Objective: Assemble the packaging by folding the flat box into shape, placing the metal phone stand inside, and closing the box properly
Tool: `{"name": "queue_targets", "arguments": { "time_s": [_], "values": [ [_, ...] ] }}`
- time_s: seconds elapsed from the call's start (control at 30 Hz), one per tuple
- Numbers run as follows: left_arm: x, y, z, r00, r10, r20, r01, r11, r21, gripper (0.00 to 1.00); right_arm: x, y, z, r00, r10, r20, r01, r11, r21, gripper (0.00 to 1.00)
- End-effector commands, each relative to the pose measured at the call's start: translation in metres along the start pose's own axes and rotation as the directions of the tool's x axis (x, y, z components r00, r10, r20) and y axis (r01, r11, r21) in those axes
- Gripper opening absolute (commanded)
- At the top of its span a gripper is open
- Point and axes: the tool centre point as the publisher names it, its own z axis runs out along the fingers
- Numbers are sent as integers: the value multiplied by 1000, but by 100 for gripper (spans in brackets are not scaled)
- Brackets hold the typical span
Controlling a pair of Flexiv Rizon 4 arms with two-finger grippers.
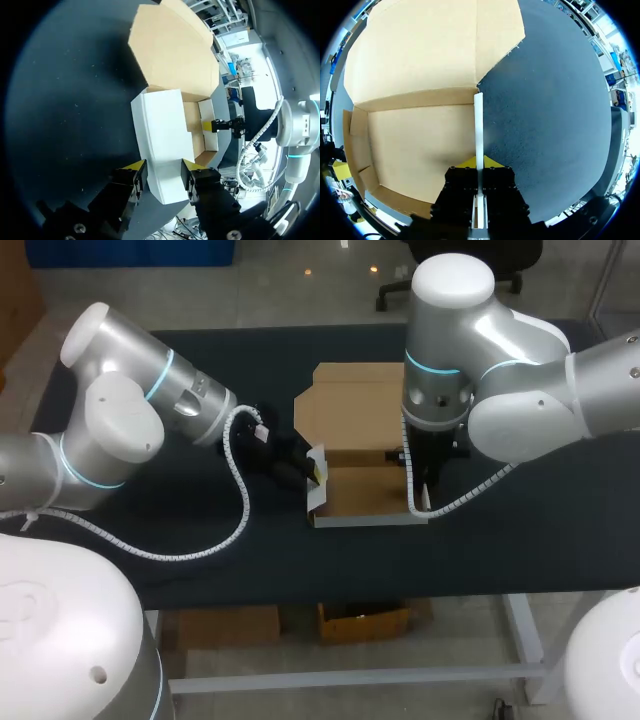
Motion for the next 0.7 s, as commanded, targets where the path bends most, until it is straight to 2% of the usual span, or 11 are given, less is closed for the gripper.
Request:
{"name": "queue_targets", "arguments": {
  "time_s": [0.03,0.37,0.7],
  "values": [
    [7,-1,6,1000,-4,30,4,1000,1,44,1,0,1,1000,0,1,0,1000,1,0],
    [13,1,16,993,-12,119,9,1000,22,44,1,0,1,1000,0,1,0,1000,1,0],
    [8,-3,23,972,-50,231,36,997,62,44,1,0,1,1000,0,1,0,1000,1,0]
  ]
}}
